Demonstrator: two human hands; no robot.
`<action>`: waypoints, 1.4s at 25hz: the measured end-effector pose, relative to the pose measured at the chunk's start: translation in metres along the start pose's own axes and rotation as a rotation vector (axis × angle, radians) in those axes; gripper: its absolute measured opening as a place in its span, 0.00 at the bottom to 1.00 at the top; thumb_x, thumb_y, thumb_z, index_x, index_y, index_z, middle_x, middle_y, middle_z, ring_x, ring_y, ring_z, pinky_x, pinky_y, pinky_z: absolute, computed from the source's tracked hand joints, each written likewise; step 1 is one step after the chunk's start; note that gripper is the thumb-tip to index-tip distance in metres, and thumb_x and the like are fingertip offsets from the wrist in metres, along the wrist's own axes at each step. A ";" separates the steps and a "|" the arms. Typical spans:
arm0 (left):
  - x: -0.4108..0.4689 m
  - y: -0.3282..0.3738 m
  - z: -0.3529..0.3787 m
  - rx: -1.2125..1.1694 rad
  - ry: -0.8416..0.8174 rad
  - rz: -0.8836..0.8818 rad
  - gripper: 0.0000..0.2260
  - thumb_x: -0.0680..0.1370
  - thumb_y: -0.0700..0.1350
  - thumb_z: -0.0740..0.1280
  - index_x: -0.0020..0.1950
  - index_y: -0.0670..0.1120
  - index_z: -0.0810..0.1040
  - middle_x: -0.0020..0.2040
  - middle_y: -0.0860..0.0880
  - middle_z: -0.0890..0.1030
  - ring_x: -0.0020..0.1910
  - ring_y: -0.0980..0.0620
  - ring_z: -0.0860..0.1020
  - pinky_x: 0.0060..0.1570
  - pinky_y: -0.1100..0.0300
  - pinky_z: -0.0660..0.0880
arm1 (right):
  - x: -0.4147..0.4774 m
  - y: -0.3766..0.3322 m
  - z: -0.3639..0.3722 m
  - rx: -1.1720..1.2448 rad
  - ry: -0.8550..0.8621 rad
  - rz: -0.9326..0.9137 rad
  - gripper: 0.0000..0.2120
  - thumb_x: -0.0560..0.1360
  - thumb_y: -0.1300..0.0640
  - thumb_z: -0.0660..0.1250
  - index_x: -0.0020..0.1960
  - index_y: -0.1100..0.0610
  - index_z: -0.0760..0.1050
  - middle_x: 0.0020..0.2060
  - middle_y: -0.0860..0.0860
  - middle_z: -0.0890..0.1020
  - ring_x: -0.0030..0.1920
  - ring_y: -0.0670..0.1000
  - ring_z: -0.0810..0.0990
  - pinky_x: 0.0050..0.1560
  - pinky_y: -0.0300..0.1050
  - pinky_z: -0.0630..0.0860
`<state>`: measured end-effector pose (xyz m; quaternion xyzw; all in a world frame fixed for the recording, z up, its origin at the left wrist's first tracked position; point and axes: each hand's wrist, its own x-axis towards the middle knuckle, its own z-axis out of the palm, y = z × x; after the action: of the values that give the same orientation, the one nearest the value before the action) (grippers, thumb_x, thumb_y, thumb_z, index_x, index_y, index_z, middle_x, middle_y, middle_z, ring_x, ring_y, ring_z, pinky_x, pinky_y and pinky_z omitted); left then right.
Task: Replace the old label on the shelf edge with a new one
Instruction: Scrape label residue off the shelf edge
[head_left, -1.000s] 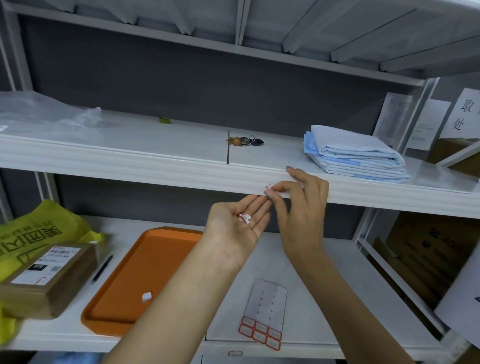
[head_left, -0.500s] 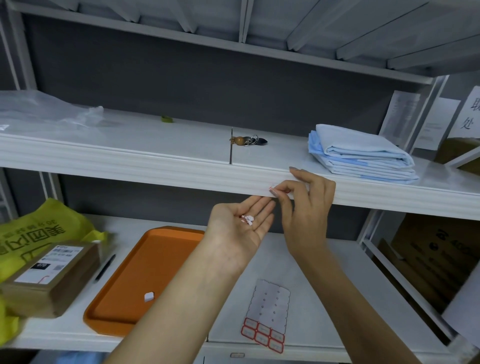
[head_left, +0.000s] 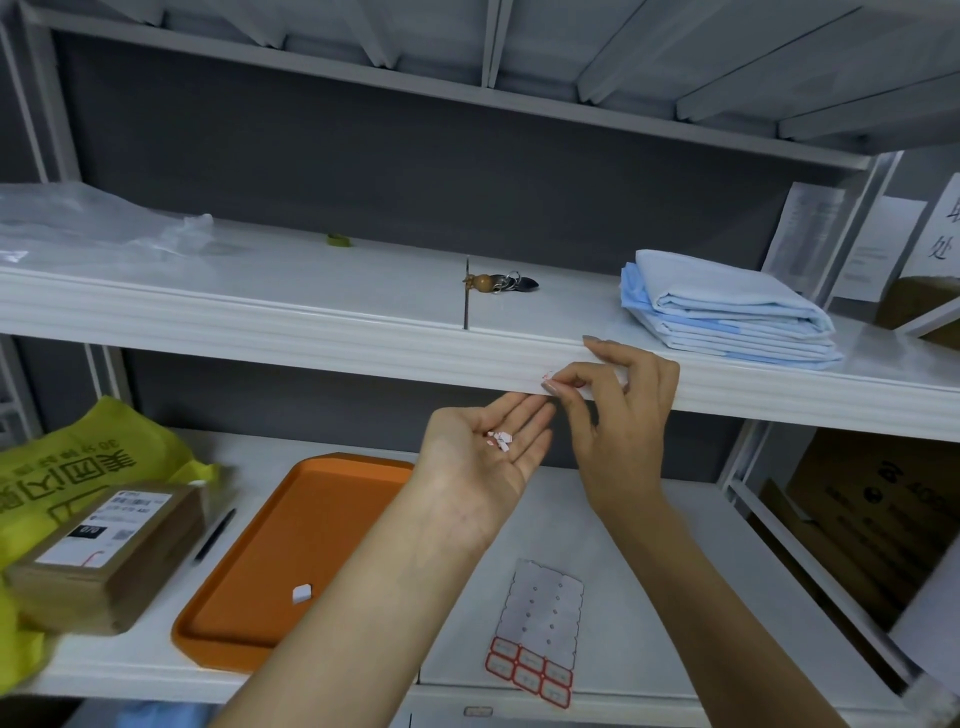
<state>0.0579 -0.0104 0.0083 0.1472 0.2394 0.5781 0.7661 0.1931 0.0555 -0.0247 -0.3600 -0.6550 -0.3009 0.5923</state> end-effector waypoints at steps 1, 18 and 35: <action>0.000 0.000 0.000 0.003 -0.002 0.000 0.16 0.80 0.35 0.52 0.59 0.34 0.78 0.56 0.38 0.83 0.62 0.42 0.79 0.69 0.49 0.69 | 0.000 0.000 0.001 -0.004 0.007 -0.009 0.10 0.76 0.55 0.68 0.46 0.63 0.82 0.51 0.61 0.81 0.56 0.55 0.71 0.52 0.52 0.76; -0.002 0.002 0.000 0.010 0.003 -0.012 0.16 0.80 0.35 0.53 0.61 0.33 0.77 0.57 0.37 0.82 0.63 0.41 0.78 0.69 0.49 0.69 | 0.006 0.000 -0.003 0.028 -0.019 0.037 0.05 0.73 0.59 0.73 0.46 0.61 0.82 0.50 0.60 0.80 0.55 0.54 0.72 0.56 0.42 0.69; -0.002 0.003 -0.010 -0.054 -0.071 -0.082 0.18 0.81 0.40 0.54 0.63 0.31 0.74 0.57 0.33 0.81 0.58 0.39 0.80 0.50 0.52 0.77 | -0.023 -0.035 -0.037 0.142 -0.193 0.162 0.07 0.69 0.54 0.74 0.44 0.57 0.84 0.60 0.54 0.78 0.63 0.53 0.69 0.60 0.43 0.70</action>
<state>0.0493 -0.0122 0.0015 0.1366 0.2022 0.5468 0.8009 0.1856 0.0032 -0.0424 -0.3963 -0.6973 -0.1688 0.5729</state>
